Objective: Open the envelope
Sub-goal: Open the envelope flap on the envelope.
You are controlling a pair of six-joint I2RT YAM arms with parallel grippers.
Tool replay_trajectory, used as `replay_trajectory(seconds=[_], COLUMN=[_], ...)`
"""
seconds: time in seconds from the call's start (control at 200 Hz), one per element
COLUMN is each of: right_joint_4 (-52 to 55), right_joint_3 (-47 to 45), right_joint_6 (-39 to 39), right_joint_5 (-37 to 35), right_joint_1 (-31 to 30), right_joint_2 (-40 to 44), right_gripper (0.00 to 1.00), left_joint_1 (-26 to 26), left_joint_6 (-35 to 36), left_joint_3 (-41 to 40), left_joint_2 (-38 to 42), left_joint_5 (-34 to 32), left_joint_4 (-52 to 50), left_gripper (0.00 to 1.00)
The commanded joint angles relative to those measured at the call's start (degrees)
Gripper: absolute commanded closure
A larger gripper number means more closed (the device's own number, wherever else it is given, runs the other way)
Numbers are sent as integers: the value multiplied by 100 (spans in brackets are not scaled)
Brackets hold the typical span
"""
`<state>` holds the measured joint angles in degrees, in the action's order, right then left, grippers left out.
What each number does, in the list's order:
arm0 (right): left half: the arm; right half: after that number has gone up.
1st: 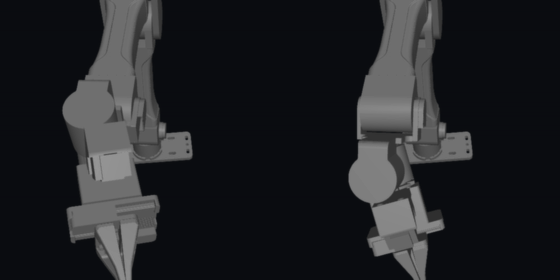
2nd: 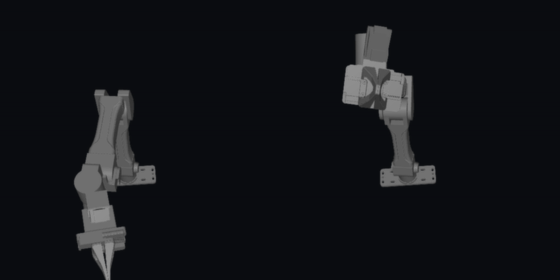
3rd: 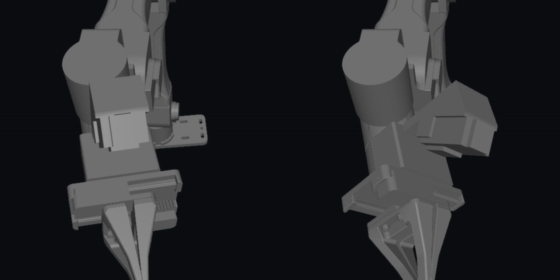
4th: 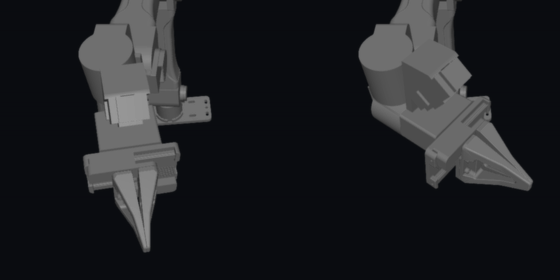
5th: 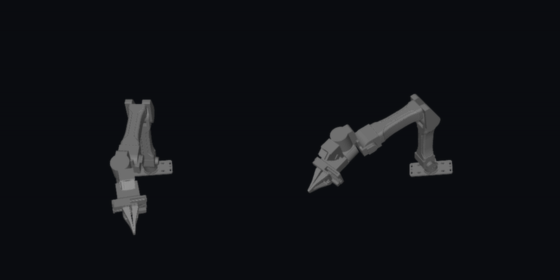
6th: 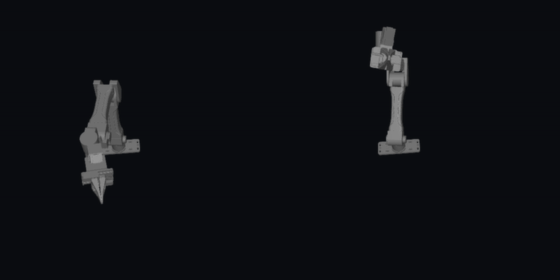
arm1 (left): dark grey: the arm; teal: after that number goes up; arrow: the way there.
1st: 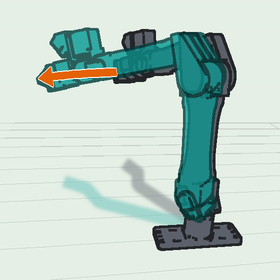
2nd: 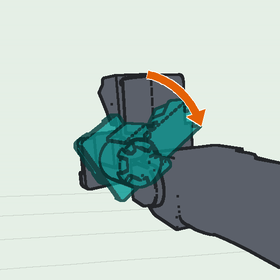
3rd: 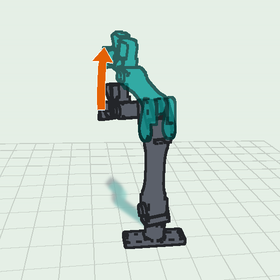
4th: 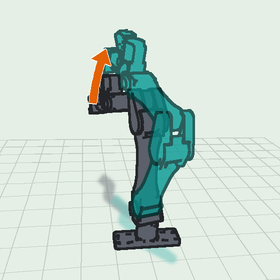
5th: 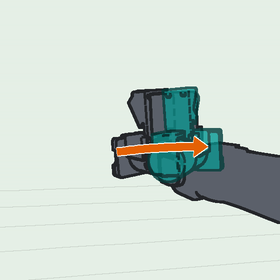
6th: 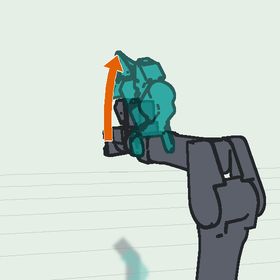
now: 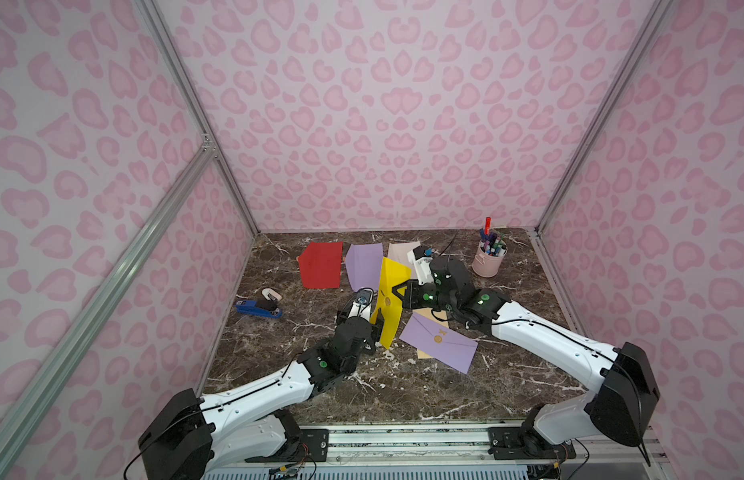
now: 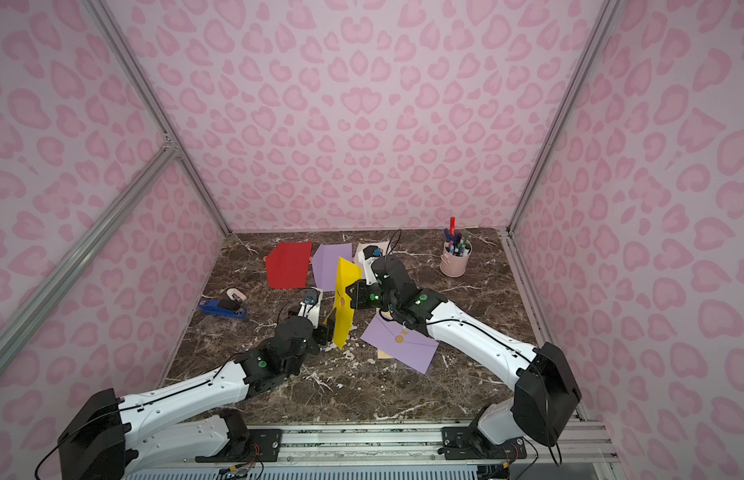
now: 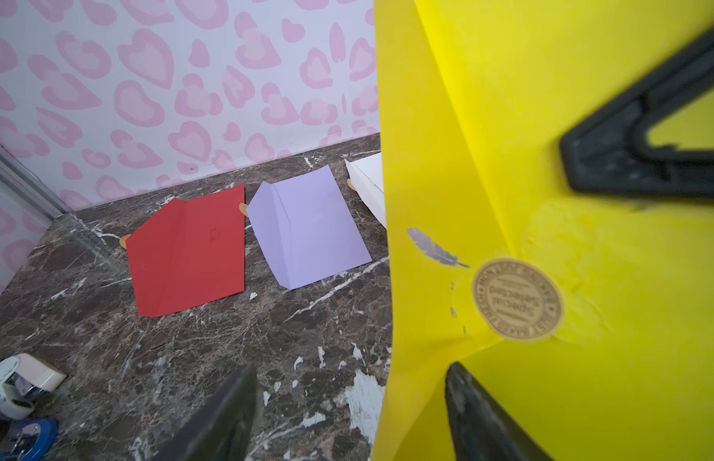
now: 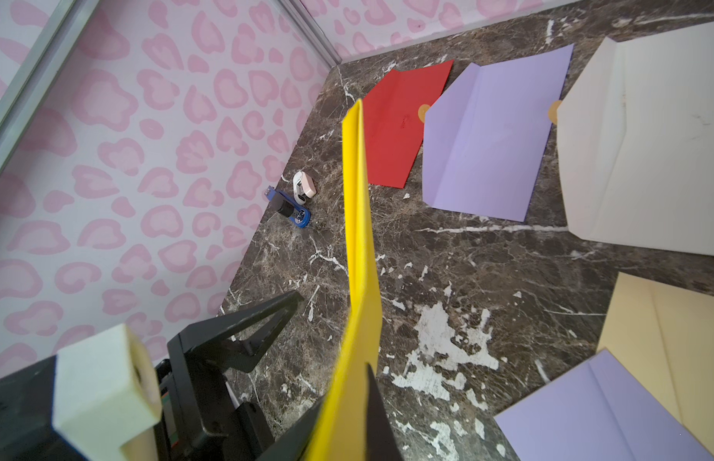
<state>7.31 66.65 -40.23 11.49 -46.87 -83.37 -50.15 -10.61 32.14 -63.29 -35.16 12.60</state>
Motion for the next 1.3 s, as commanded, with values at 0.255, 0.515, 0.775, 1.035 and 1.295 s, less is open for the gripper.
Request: replay_trajectory(seconds=[0.255,0.515,0.775,1.035,1.295], right_joint_4=[-34,-79,-77,-70,-37], right_joint_3=[27,57,85,65,67], right_joint_6=[24,-9,-11,-3,6], right_joint_5=[187,233,250,240,215], right_joint_1=[-35,-53,-88,-89,-93], right_joint_2=[-6,-86,-99,-91,-69], right_gripper=[100,100,100,100,100], left_joint_1=[35,39,32,42,48], left_joint_6=[27,124,53,-55,-88], left_joint_3=[-41,-7,164,168,135], left_joint_2=[27,-8,-173,-84,-17], left_joint_5=[159,517,297,20,-26], left_joint_4=[125,330,249,129,129], left_gripper=[25,26,26,26,26])
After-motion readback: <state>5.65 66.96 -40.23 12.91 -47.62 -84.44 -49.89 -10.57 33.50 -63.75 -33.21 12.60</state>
